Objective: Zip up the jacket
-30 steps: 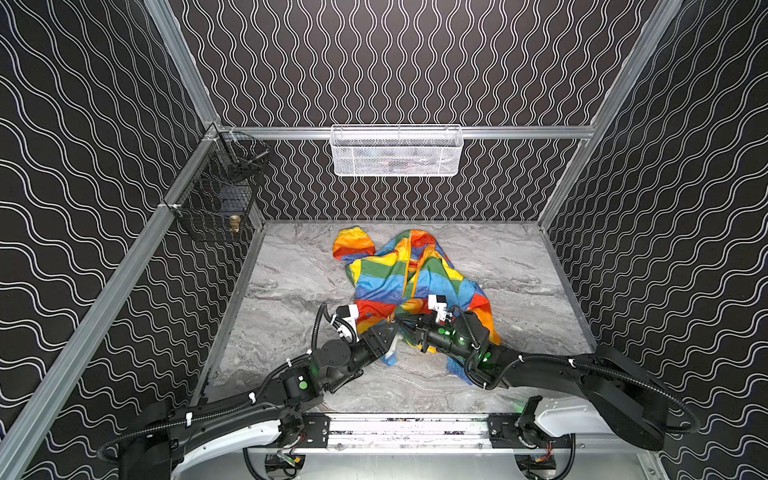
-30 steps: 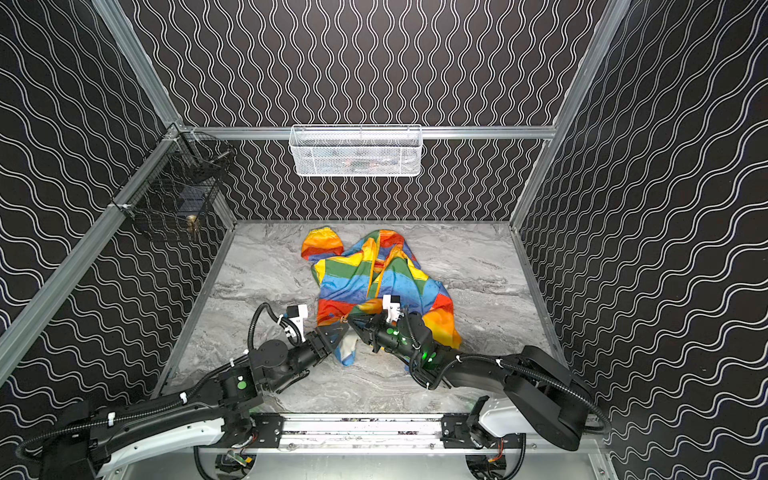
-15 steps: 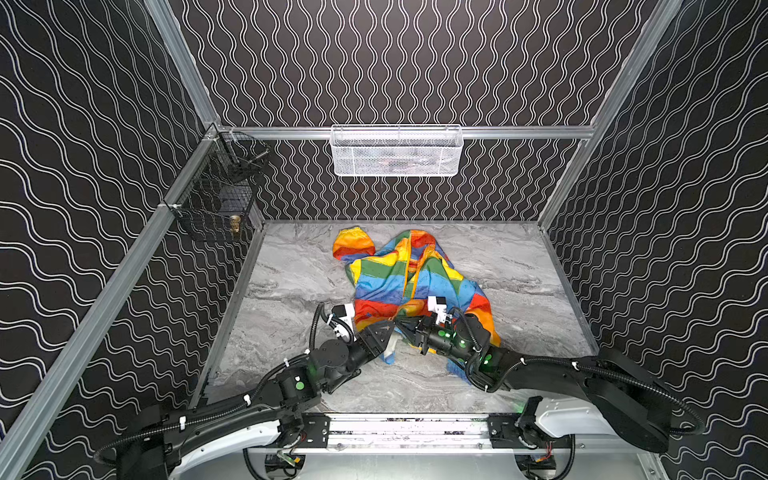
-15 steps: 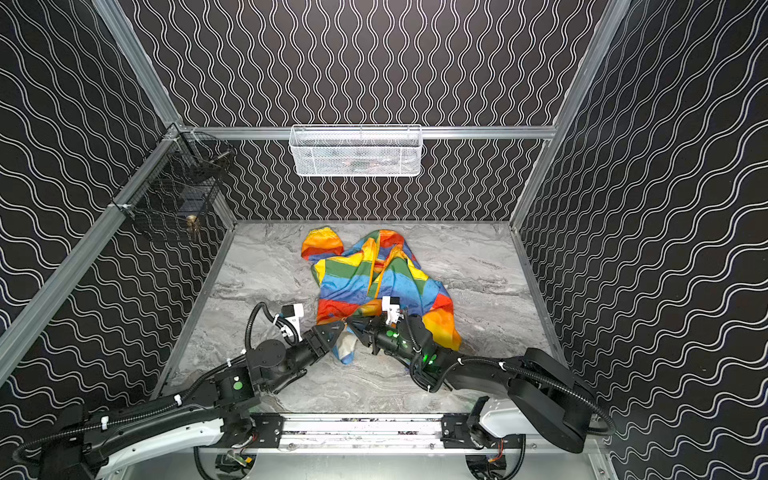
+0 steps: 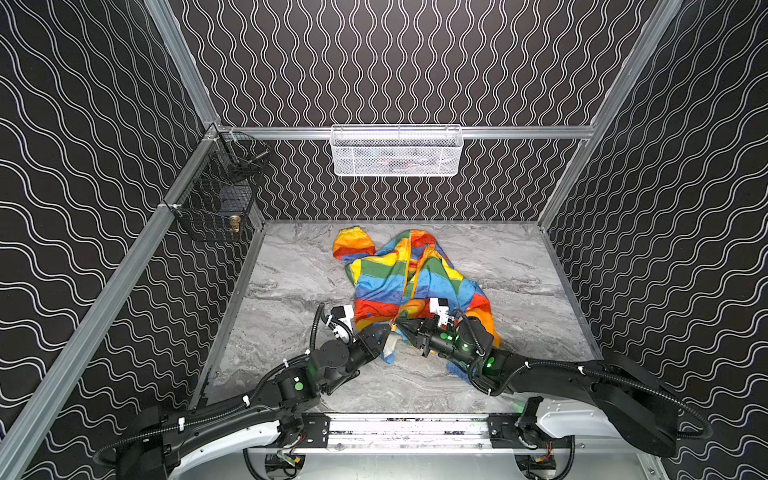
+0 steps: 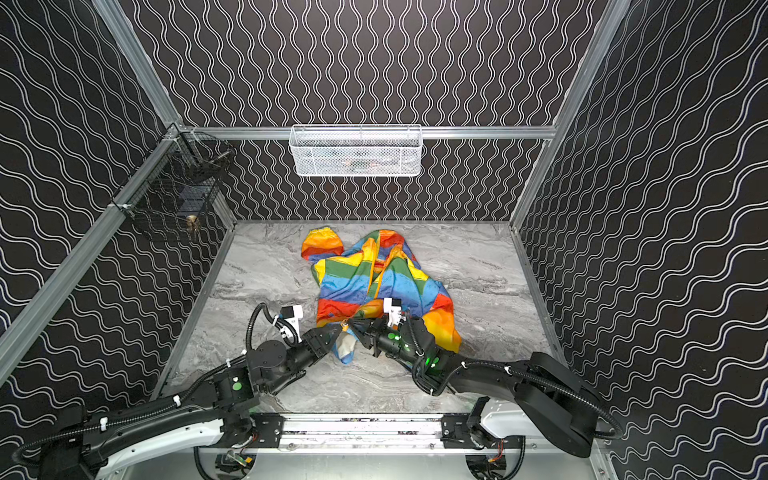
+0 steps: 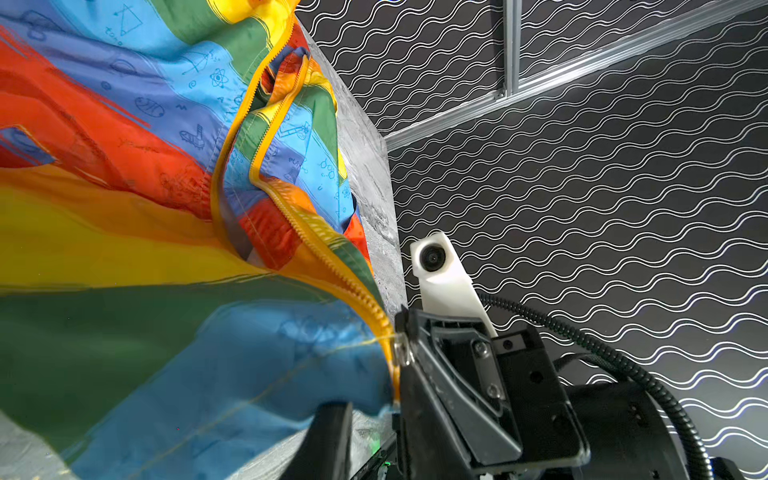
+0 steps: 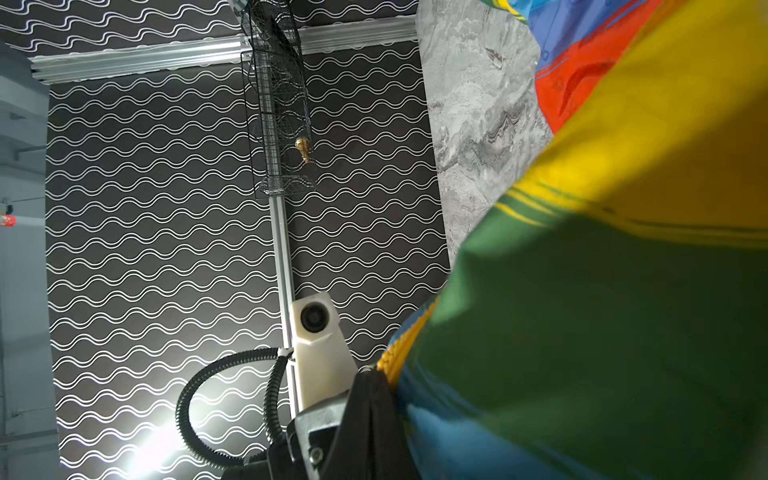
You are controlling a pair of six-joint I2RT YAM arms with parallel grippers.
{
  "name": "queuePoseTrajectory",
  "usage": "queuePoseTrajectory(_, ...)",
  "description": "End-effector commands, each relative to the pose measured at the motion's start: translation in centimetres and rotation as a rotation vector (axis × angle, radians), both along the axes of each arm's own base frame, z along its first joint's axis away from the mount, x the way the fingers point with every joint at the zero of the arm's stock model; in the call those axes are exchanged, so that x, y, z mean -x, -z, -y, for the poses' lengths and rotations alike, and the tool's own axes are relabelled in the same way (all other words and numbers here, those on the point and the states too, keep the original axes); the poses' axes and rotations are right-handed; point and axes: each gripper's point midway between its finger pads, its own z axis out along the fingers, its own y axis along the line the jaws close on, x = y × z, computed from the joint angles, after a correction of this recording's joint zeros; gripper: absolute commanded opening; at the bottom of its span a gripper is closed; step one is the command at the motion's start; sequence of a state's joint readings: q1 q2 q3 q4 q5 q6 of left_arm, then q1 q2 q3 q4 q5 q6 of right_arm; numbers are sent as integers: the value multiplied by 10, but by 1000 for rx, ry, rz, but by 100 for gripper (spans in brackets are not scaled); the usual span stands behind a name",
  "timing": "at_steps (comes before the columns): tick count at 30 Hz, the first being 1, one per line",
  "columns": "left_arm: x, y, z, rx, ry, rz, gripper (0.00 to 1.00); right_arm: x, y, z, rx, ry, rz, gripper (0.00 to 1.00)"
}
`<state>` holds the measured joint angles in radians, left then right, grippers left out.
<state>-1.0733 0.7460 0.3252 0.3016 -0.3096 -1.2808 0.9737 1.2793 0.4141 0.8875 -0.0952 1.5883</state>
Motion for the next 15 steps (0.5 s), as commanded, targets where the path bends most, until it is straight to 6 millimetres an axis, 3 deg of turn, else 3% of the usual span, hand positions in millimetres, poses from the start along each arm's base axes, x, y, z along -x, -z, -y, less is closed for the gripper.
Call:
queuePoseTrajectory(1, -3, -5, 0, 14, -13, 15, 18, 0, -11, -1, -40, 4, 4, 0)
queuePoseTrajectory(9, -2, -6, 2, 23, -1, 20, 0, 0, -9, 0, -41, 9, 2, 0)
queuePoseTrajectory(15, 3, -2, 10, -11, 51, -12, 0, -3, -9, 7, -42, 41, 7, 0)
